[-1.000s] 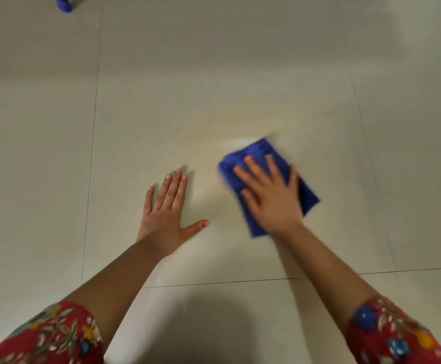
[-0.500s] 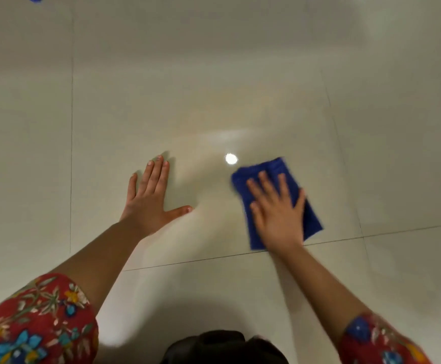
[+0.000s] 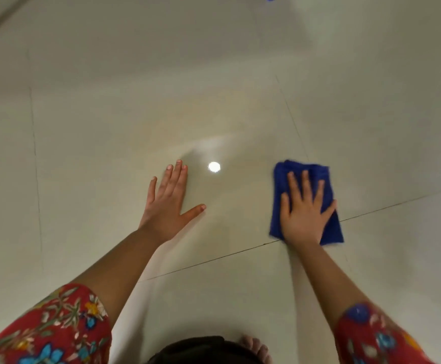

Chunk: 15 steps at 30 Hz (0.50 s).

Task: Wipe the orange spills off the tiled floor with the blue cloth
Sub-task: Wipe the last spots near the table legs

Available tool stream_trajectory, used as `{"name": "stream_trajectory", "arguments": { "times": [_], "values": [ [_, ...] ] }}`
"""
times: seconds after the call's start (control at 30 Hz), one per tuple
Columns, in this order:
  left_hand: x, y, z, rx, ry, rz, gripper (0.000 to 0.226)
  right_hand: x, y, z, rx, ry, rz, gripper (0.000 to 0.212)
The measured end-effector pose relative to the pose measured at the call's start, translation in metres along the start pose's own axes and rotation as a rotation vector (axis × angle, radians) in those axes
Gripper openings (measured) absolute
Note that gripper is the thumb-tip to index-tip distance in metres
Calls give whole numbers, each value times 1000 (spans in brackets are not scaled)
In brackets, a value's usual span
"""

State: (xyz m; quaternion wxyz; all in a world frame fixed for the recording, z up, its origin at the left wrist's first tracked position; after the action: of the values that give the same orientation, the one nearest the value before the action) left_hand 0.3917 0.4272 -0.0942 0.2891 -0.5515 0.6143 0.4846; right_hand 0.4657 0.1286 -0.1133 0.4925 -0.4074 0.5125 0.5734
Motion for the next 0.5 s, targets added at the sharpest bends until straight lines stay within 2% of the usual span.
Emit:
{"name": "stream_trajectory", "arguments": {
  "times": [0.07,0.1,0.17,0.27,0.33,0.4,0.5],
  "values": [
    [6,0,-10,20,-12,2,93,-6,-40,10,110,-53,-25,57],
    [8,-1,-15,29,-16,3,93,-7,-52,27,90,-68,-27,58],
    [10,-5,-27,49,-26,5,91,-2,-48,64,-93,-45,-5,59],
    [9,-17,-37,58,-42,7,87,12,9,84,-523,41,62,54],
    [10,-26,-41,56,-22,5,86,10,22,51,-598,39,72,52],
    [12,-35,-46,59,-2,13,86,0,1,4,-451,44,32,52],
    [18,-50,-61,97,-3,32,87,-18,-61,-50,-65,16,3,53]
  ]
}}
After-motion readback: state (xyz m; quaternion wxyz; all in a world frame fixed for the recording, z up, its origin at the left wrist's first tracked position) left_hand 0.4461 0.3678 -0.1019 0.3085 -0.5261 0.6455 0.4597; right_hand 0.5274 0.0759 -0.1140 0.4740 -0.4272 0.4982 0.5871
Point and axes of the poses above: each hand's wrist, its own y-axis away from the middle knuckle, its own x-axis out of the palm, z = x × y, the point moved 6 cm from there along -y, towards the middle knuckle, and after that the axes turned 2 degrees about -y, right-handed, at the moved point
